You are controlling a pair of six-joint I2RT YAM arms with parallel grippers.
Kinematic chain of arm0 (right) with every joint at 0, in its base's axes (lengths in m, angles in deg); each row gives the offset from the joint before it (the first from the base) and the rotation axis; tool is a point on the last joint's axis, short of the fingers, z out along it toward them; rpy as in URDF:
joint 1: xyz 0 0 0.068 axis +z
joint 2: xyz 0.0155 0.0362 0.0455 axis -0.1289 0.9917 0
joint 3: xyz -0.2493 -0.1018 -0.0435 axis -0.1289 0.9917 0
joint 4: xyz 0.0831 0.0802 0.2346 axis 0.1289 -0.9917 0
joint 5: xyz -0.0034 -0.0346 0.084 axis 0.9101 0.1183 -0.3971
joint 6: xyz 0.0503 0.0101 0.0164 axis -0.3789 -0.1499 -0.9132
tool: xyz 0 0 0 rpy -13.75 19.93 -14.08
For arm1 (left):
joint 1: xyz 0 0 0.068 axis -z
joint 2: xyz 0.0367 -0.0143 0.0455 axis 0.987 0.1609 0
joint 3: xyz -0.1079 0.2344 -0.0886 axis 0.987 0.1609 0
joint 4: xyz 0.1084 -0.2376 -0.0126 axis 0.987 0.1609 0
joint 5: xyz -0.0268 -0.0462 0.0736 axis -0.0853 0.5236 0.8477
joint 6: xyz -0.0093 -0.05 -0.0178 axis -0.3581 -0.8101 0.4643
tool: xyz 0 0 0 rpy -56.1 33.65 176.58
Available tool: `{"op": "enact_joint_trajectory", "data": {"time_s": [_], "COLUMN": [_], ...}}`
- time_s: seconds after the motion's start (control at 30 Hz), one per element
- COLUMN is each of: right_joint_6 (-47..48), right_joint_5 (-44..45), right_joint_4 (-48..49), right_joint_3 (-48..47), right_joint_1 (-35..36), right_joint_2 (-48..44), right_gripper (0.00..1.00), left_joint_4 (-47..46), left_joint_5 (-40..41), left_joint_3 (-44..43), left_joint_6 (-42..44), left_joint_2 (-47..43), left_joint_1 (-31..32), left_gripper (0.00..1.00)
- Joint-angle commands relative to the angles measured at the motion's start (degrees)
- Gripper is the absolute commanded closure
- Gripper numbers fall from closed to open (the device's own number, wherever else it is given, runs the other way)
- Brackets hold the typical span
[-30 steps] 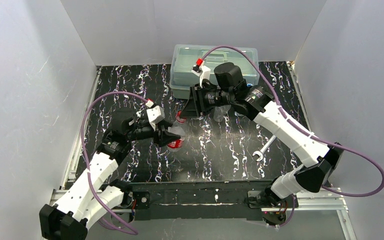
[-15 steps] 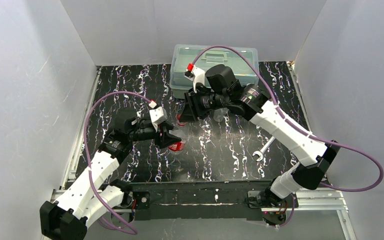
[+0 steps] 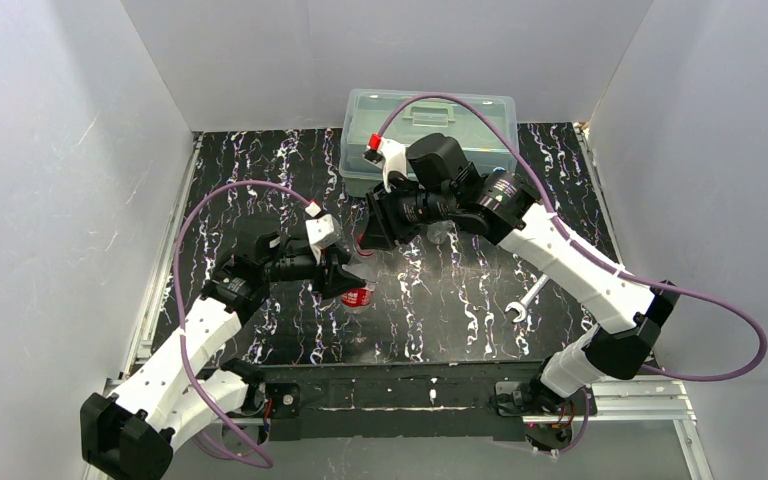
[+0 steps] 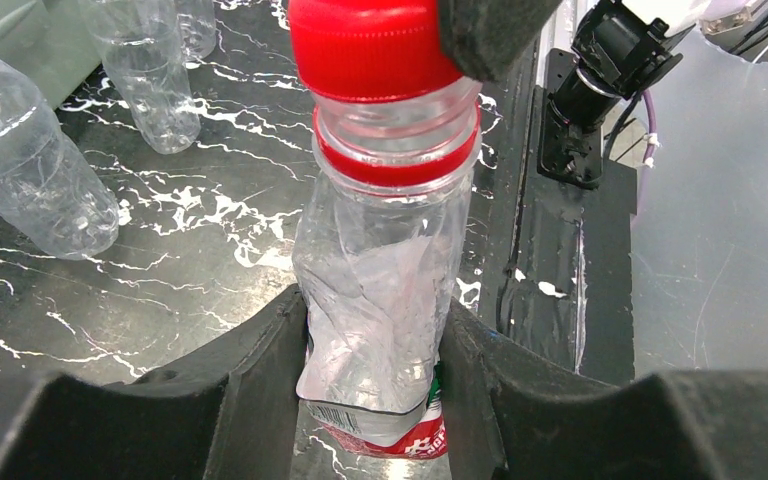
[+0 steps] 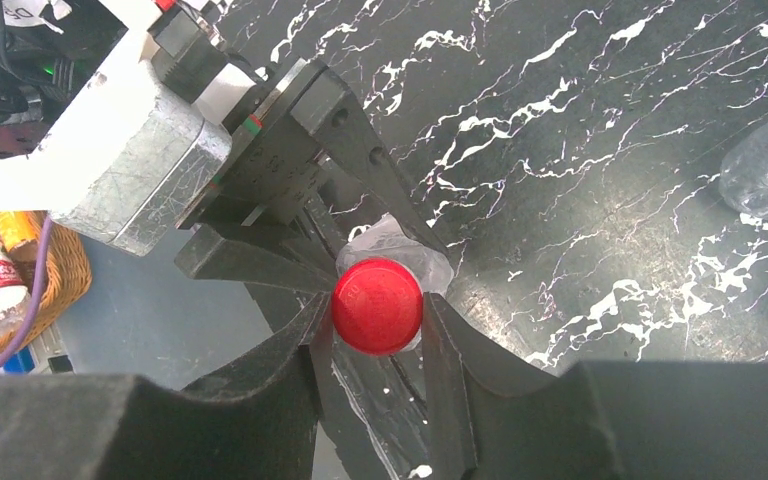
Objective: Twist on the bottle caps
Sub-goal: Screw the bottle cap onto the plastic bottle.
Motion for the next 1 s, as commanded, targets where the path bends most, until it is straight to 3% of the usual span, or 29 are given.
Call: {"op": "enact_joint_trajectory", "data": {"time_s": [0.0,0.57,0.97], "right_joint_6": [0.65,0.95,2.01], "right_joint_5": [-2.11,-1.15,0.09], "right_joint_4": [-2.41,-1.98,-0.41], "right_joint_3": [-1.53,-0.53,1.91], "right_joint_1": [1.27,1.64,2.07], "right_joint_2": [-0.11,-0.23,-1.07], "right_gripper": [0.58,0.56,0.49], "left_joint_4": [-0.96,-0.44,-0.15], "left_joint_5": [0.54,3.81,3.84], "left_joint_3": [-2.82,-3.59,-4.48], "left_joint_6": [0.50,1.70,2.12], "left_joint_2": [0.12,1.78,3.70], "left_joint_1": [0.51,1.40,1.61], "left_gripper": [1.00,1.00,1.00]}}
